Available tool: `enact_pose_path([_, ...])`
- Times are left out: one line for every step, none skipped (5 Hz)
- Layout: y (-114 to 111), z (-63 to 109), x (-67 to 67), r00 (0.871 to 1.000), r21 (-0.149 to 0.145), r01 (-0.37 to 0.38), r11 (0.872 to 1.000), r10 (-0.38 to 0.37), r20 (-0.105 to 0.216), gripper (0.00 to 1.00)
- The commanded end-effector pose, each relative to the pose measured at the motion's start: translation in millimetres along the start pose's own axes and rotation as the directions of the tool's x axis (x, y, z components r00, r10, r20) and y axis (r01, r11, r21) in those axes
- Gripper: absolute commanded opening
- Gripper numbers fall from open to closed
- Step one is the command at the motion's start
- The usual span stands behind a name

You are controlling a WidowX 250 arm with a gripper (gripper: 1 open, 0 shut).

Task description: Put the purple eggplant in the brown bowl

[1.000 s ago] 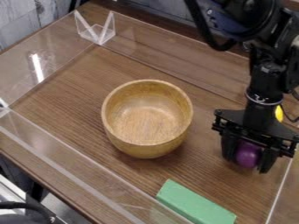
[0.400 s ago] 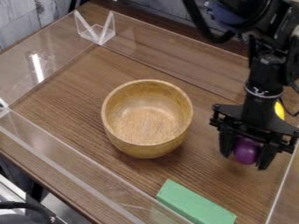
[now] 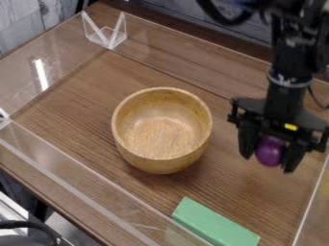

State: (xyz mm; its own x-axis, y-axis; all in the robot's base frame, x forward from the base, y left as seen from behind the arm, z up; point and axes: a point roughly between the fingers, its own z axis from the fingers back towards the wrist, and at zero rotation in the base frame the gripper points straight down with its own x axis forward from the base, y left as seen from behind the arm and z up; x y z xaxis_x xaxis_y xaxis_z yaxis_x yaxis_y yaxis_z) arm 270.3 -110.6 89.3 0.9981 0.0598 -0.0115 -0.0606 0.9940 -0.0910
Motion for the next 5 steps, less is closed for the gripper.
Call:
enact_pose_path([9, 47.0, 7.6, 0.994, -0.026, -0.017, 1.0, 0.02, 0.103, 0.0])
enact_pose_path([36, 62.1, 14.2, 0.991, -0.021, -0.051, 0.998, 0.053, 0.121, 0.0])
enact_pose_path([69, 67.3, 16.1, 0.987, -0.013, -0.095, 0.995, 0.096, 0.127, 0.0])
enact_pose_path([84, 63.8, 14.6, 0.986, -0.009, -0.106, 0.994, 0.106, 0.125, 0.0])
enact_pose_path([85, 58.4, 8.6, 0.987, -0.008, -0.107, 0.994, 0.107, 0.12, 0.0])
